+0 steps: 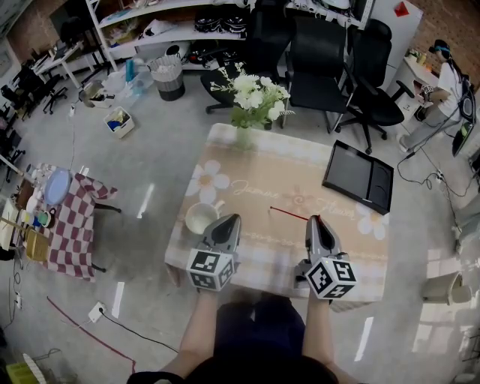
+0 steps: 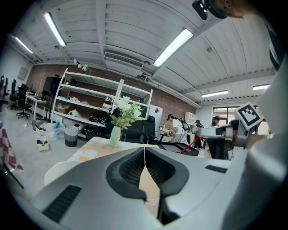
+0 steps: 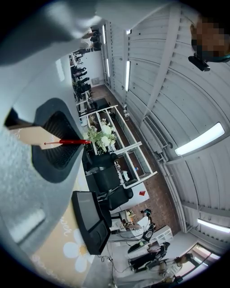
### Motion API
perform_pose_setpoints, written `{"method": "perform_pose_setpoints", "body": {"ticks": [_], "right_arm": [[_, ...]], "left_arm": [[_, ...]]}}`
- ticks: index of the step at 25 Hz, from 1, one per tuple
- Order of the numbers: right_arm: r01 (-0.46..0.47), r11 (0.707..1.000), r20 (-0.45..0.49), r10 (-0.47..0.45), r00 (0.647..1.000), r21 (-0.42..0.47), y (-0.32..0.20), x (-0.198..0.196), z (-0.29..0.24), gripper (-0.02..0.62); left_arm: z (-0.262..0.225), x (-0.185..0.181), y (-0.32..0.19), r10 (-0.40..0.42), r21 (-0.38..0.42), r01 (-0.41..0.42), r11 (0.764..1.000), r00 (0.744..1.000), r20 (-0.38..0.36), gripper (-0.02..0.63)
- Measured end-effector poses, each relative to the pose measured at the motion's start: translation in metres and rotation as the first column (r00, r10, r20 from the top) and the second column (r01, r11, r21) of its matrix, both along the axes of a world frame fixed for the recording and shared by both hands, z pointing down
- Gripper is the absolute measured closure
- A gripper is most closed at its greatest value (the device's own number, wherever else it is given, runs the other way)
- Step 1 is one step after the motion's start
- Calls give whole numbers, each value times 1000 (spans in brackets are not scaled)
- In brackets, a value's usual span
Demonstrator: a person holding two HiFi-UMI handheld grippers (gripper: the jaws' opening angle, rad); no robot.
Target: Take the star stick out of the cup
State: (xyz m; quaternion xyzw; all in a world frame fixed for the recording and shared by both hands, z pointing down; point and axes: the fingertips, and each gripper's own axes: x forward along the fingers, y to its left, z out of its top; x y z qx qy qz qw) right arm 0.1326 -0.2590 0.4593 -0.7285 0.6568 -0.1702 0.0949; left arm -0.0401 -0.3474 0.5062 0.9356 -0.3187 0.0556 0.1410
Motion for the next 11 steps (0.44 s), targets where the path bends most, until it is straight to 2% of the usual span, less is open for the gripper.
{"method": "perform_pose_setpoints", "body": {"ticks": [11], "right_arm": [[9, 1000, 4, -9, 1000, 3, 0, -6, 0, 580]], "left_arm": [[-1, -5, 1, -4, 1, 4, 1000, 1000, -2, 594]]}}
